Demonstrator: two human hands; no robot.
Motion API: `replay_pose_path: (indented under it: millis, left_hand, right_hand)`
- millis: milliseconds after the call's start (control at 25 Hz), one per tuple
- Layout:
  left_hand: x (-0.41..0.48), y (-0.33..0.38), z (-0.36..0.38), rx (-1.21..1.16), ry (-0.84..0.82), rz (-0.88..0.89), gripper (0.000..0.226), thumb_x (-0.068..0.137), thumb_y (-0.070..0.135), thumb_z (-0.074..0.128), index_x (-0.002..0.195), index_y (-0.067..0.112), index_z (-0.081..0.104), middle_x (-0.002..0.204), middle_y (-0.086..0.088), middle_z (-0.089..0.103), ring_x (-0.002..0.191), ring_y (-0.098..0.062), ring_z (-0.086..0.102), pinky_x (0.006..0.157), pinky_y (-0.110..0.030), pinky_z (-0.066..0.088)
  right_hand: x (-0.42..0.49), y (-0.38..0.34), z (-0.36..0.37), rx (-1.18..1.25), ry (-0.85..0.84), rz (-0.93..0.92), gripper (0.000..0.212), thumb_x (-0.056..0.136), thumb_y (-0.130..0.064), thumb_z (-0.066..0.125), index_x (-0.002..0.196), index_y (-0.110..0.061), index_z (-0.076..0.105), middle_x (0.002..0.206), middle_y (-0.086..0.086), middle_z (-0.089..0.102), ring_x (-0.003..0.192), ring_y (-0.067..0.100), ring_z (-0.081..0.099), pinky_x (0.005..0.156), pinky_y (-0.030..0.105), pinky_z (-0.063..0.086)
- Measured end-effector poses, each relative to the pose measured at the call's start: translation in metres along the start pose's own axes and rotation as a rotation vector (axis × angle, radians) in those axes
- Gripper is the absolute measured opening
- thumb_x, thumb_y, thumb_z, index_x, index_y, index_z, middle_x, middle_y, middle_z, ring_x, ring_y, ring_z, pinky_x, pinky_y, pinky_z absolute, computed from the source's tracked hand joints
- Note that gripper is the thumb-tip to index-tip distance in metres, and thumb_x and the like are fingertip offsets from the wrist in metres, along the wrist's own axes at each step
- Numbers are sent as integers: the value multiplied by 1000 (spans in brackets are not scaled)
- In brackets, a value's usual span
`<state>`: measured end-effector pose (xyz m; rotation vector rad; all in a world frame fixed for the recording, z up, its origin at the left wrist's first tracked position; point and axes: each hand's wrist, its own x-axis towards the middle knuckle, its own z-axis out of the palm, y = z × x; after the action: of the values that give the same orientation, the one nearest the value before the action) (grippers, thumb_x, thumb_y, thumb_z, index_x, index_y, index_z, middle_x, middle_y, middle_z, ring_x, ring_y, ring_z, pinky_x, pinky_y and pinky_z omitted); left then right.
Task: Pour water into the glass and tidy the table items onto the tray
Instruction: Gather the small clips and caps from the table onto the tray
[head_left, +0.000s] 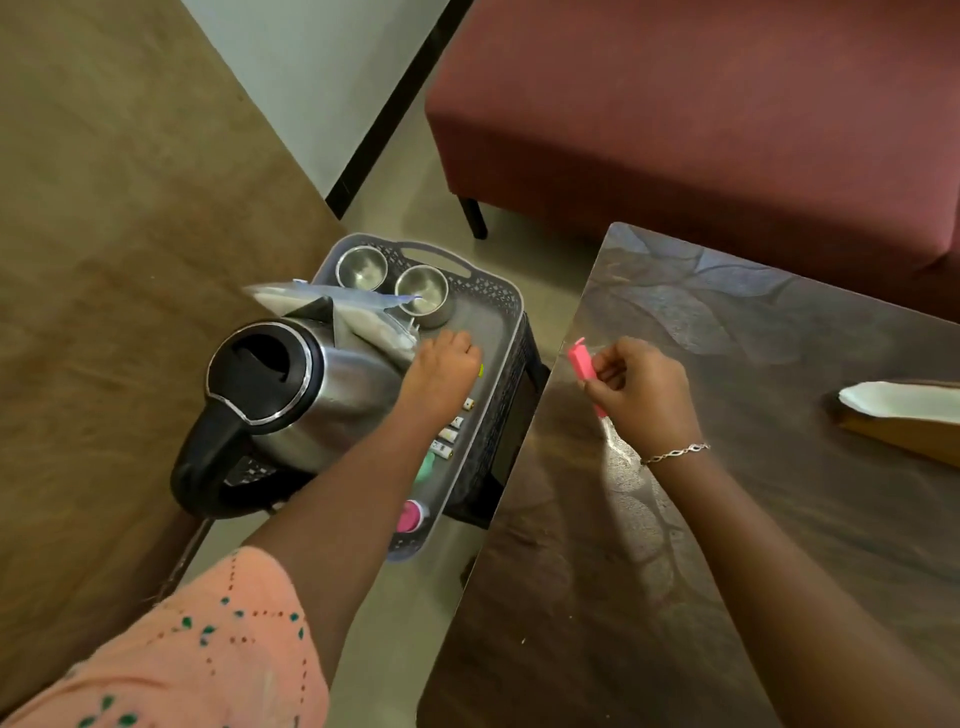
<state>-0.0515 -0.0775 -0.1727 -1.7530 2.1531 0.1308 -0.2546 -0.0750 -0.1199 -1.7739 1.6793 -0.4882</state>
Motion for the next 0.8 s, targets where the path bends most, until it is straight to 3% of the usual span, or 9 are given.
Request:
replay_pose_path:
  millis: [80, 120, 200, 280, 400, 560, 680, 800]
  left_hand:
    - [9, -4, 13, 8, -76, -8, 29, 88, 4, 36, 111, 1, 54, 113, -15, 53, 109, -33, 49, 86, -39, 39]
    - [11, -5, 19, -3, -45, 8, 28, 86, 4, 38, 105, 2, 58, 107, -14, 56, 103, -32, 53, 81, -38, 42]
    - [16, -7, 20, -6, 5, 54, 32, 71, 9, 35, 73, 9, 68, 75, -6, 62, 71, -24, 62, 56, -28, 46]
    - [20, -10, 35, 8, 70, 102, 33, 60, 12, 30, 52, 15, 62, 55, -1, 56, 49, -18, 57, 41, -20, 39]
    - [13, -9, 36, 4, 3, 116, 30, 57, 12, 31, 50, 18, 60, 52, 2, 55, 45, -17, 55, 43, -18, 39]
    - [9, -8, 41, -34, 36, 166, 5, 51, 18, 62, 55, 20, 62, 56, 4, 58, 51, -15, 58, 44, -20, 41]
    - [-1, -6, 47, -69, 82, 146, 7, 53, 19, 54, 54, 18, 61, 57, 3, 59, 53, -15, 58, 47, -20, 43]
    - [-15, -4, 58, -130, 143, 128, 25, 64, 17, 37, 57, 18, 61, 60, -2, 57, 56, -20, 58, 54, -24, 47]
  right_hand:
    - [5, -4, 1, -3, -9, -10, 12, 75, -10, 70, 82, -3, 63, 84, 11, 65, 73, 24, 62, 71, 39, 52]
    - [6, -6, 1, -3, -16, -11, 12, 75, -10, 70, 82, -3, 63, 84, 11, 65, 73, 24, 61, 70, 39, 53]
    - [9, -8, 1, -2, -23, -1, 12, 75, -10, 71, 82, -5, 63, 84, 10, 65, 72, 22, 61, 70, 37, 54]
    - [13, -10, 2, -5, -24, 9, 11, 75, -9, 71, 81, -6, 63, 83, 8, 65, 71, 21, 61, 69, 34, 53]
    - [22, -15, 5, 3, -25, 15, 11, 75, -9, 72, 81, -7, 63, 80, 3, 62, 70, 17, 59, 68, 32, 52]
    - [37, -27, 15, 23, -51, -16, 13, 75, -8, 71, 85, -7, 63, 81, 5, 65, 71, 16, 59, 68, 29, 51]
    - [46, -41, 26, 12, -82, -52, 12, 79, -18, 69, 84, -8, 65, 78, 3, 64, 71, 16, 60, 70, 31, 52]
    - [58, -56, 45, -46, -158, -115, 12, 80, -19, 67, 86, -9, 65, 78, 2, 64, 75, 18, 61, 73, 34, 52]
